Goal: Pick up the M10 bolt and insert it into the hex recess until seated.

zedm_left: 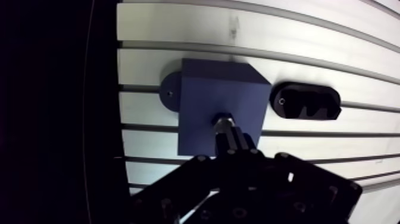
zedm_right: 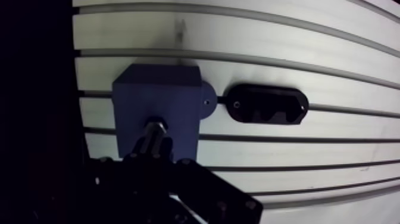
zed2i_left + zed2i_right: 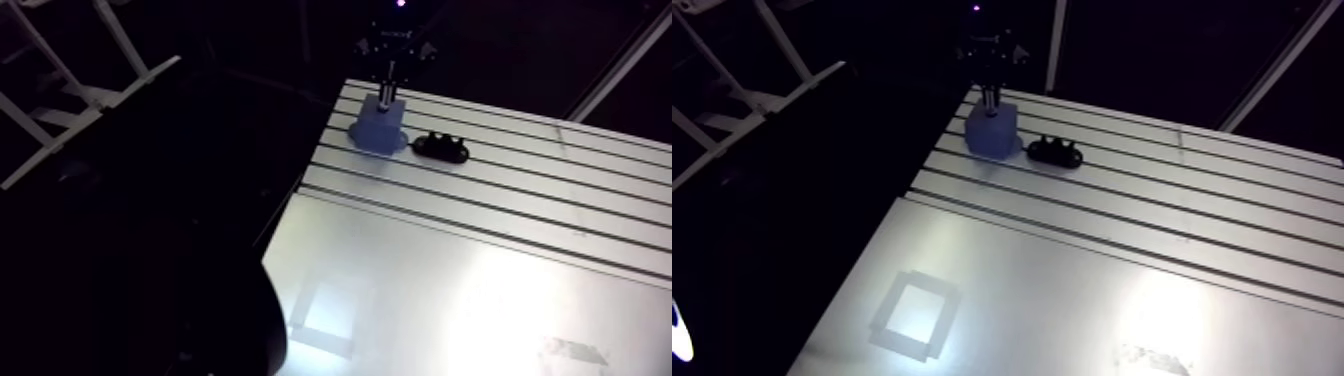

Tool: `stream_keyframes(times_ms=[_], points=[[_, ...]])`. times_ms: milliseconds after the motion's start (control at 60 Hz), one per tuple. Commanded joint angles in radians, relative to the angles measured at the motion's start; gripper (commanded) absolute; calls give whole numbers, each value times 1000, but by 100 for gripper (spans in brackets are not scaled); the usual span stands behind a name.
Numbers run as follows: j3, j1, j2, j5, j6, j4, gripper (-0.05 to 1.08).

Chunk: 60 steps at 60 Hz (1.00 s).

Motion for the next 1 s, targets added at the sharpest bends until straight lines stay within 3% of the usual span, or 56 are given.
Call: stream_keyframes(times_ms=[17,1000], points=[[2,0,8,-4,0,-1,107],[2,2,14,-5,-2,-6,107]])
